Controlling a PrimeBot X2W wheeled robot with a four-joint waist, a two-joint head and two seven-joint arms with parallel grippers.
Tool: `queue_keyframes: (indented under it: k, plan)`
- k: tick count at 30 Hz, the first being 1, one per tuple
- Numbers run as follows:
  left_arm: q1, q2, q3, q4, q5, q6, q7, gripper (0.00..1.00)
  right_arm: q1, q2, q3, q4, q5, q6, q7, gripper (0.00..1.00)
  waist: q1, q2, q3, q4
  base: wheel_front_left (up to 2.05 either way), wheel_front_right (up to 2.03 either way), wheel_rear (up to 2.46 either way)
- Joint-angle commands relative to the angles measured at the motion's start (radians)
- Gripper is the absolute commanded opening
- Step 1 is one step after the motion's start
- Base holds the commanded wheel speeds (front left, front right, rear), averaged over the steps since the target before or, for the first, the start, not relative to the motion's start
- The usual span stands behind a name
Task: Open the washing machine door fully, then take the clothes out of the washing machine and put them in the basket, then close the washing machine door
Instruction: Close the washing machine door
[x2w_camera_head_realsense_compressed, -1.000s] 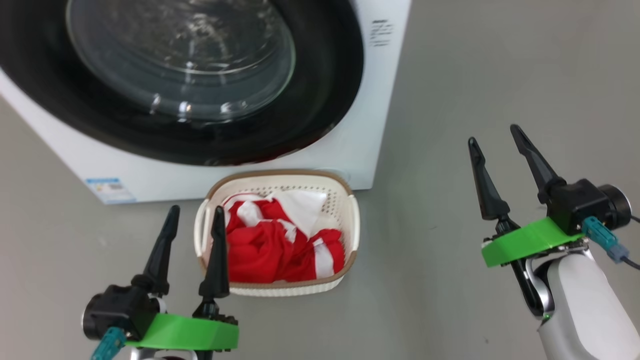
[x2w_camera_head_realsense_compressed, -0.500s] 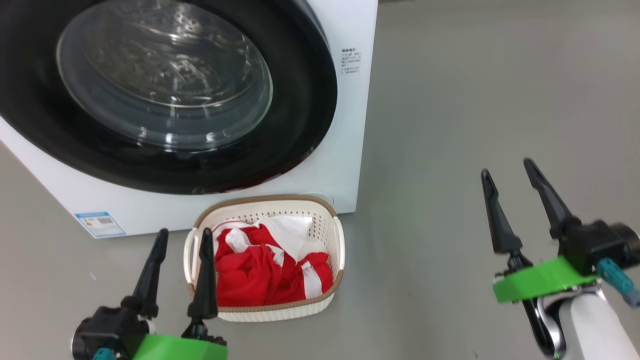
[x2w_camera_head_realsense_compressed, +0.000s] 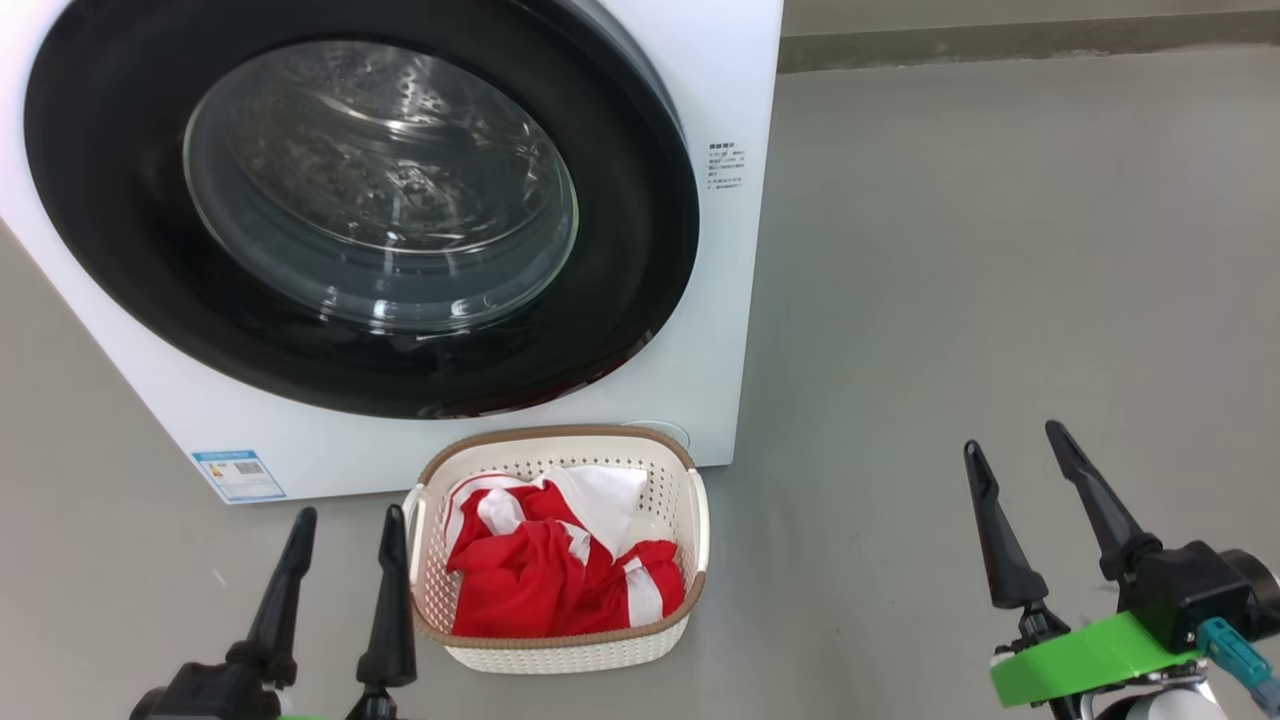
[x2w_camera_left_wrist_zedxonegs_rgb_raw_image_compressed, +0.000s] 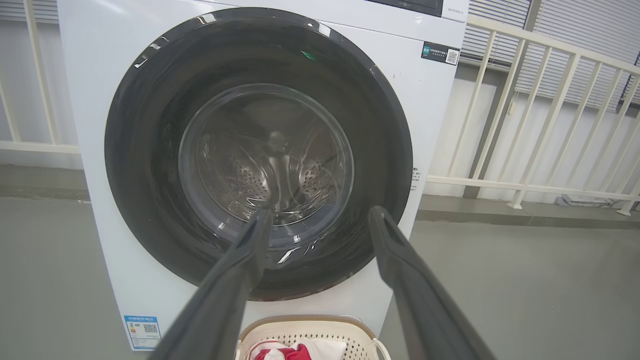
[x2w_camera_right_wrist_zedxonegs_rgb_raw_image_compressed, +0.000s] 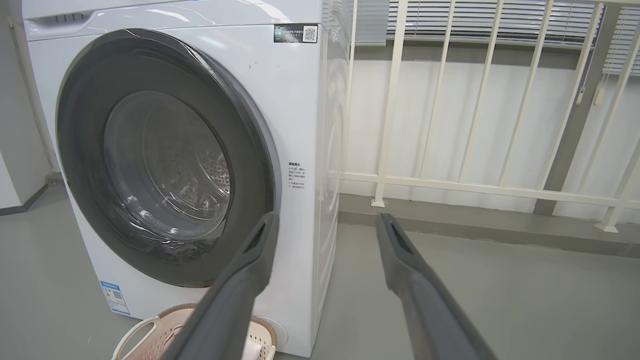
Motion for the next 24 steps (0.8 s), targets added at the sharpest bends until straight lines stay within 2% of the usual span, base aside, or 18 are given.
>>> queue_keyframes:
  k: [1, 24]
  plan:
    - [-0.010, 0.009, 0.040, -0.032, 0.007, -0.002, -0.008, 1.00, -0.005, -0.004, 0.027, -0.033, 0.024, -0.004, -0.005, 1.00, 0.0000, 0.0000, -0.004, 0.002, 0.00, 0.00, 0.00]
    - [-0.011, 0.009, 0.037, -0.017, -0.004, 0.009, -0.008, 1.00, 0.004, -0.004, 0.033, -0.045, 0.032, -0.004, -0.005, 1.00, 0.0000, 0.0000, -0.011, 0.005, 0.00, 0.00, 0.00]
